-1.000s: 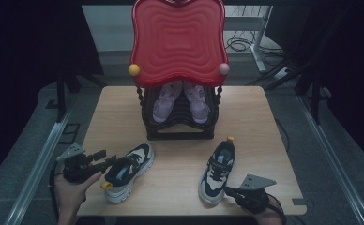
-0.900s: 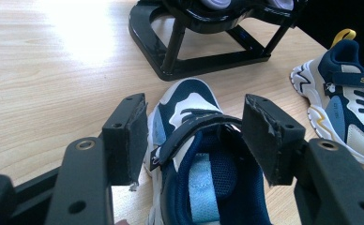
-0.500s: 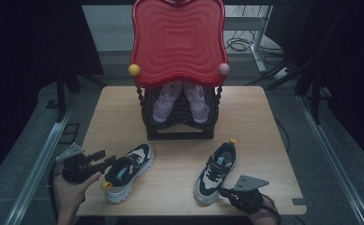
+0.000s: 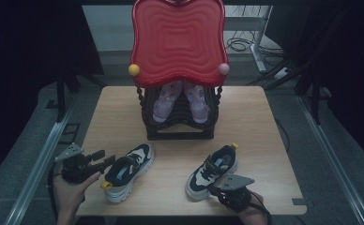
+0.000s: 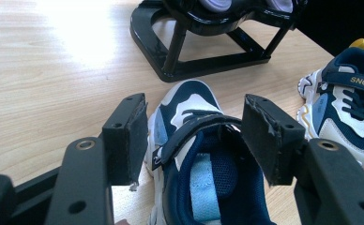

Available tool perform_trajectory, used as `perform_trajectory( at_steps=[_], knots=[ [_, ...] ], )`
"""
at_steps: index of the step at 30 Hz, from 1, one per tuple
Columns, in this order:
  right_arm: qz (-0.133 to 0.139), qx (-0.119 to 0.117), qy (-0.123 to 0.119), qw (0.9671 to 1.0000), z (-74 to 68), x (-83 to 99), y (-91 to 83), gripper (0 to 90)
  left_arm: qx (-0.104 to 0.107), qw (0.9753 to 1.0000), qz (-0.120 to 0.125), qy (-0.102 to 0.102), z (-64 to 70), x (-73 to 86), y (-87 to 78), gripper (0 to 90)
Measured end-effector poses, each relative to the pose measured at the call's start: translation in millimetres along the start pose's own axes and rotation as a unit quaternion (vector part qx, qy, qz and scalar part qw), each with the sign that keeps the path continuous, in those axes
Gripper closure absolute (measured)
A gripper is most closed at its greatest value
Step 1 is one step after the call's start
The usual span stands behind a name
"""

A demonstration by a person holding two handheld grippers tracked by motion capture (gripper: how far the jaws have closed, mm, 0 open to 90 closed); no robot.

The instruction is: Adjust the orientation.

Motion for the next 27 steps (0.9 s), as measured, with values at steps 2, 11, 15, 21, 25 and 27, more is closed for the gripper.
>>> perform_trajectory(
  at_steps=[2, 11, 15, 21, 25, 27],
  knots=[
    [0.001, 0.0, 0.001, 1.0, -0.2, -0.1, 0.2, 89.4, -0.002, 1.0, -0.001, 0.0, 0.1, 0.2, 0.0, 41.6],
    [0.004, -0.015, -0.004, 0.9999, -6.4, 1.8, -0.5, 89.4, -0.001, 1.0, -0.005, 0.0, 0.0, 0.2, 2.4, 41.5],
    [0.005, -0.019, -0.009, 0.9998, -10.6, -0.7, 4.0, 89.5, 0.0, 1.0, -0.008, 0.001, 0.3, 0.3, 3.9, 41.5],
    [0.006, -0.022, -0.012, 0.9997, -13.8, -6.5, 9.1, 89.4, 0.0, 1.0, -0.007, -0.001, -0.3, 0.1, 3.9, 41.5],
    [0.007, -0.021, -0.011, 0.9997, -15.0, -9.7, 11.1, 89.5, 0.0, 1.0, -0.01, 0.0, -0.3, 0.3, 4.3, 41.5],
    [0.01, -0.02, -0.01, 0.9997, -16.0, -12.2, 12.3, 89.5, 0.0, 1.0, -0.01, 0.001, -0.3, 0.3, 4.0, 41.6]
  ],
)
Point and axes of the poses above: each handheld gripper's, and its own axes: y roughly forward along the jaws, x roughly out of its underside, z roughly to its right, the point moved 5 cm from there along y, roughly forward along the jaws, and after that the axes turned 14 degrees about -z, right-handed, at the moved point
